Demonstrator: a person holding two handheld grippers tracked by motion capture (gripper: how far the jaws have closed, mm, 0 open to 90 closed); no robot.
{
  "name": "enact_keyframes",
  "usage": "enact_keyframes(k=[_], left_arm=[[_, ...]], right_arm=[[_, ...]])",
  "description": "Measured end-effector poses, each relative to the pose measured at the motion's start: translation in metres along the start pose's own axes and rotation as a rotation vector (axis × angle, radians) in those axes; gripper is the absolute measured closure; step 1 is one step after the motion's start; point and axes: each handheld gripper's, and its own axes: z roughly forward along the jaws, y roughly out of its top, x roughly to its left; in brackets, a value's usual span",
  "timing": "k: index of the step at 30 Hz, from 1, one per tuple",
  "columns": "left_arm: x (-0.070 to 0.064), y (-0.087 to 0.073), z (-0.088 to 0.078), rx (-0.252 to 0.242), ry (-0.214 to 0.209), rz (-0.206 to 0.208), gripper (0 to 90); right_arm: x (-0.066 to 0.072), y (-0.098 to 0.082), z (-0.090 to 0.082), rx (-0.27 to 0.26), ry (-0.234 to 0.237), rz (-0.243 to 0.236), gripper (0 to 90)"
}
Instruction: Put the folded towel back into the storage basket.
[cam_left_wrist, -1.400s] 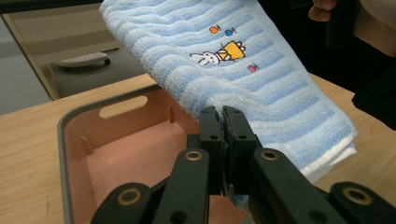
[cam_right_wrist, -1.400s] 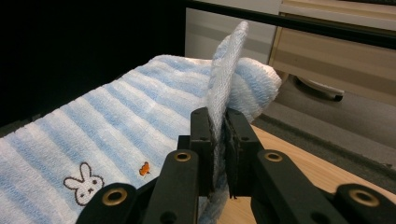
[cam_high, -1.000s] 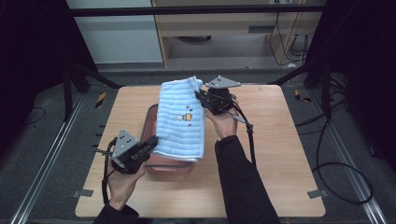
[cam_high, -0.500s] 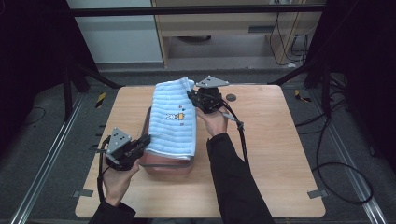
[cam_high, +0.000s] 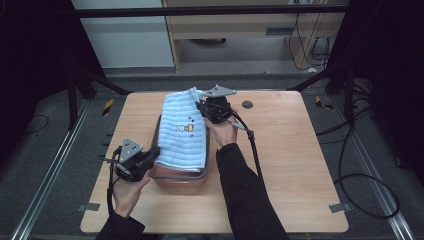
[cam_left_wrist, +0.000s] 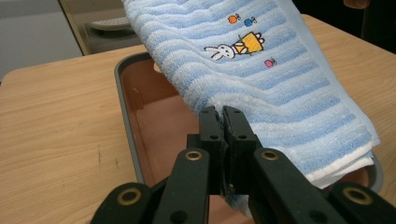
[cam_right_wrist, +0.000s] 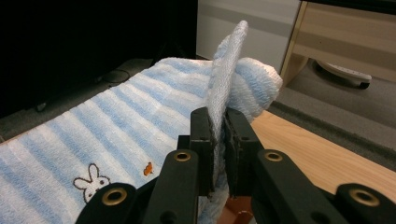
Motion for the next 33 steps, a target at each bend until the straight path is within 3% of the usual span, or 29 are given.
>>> enact_keyframes(k=[9,13,33], left_arm=[[-0.001,-0.007,0.006,0.034,-0.007,-0.019,86.8],[0.0,-0.011,0.009,0.046,0.009,0.008,86.9],[0.002,-0.028,0.014,0.117,0.017,0.018,86.8]], right_arm=[[-0.001,-0.011,0.008,0.026,-0.003,0.01,83.1],[0.002,-0.018,0.013,0.041,0.002,0.009,83.1],[0.007,-0.043,0.025,0.092,0.013,0.018,82.9]])
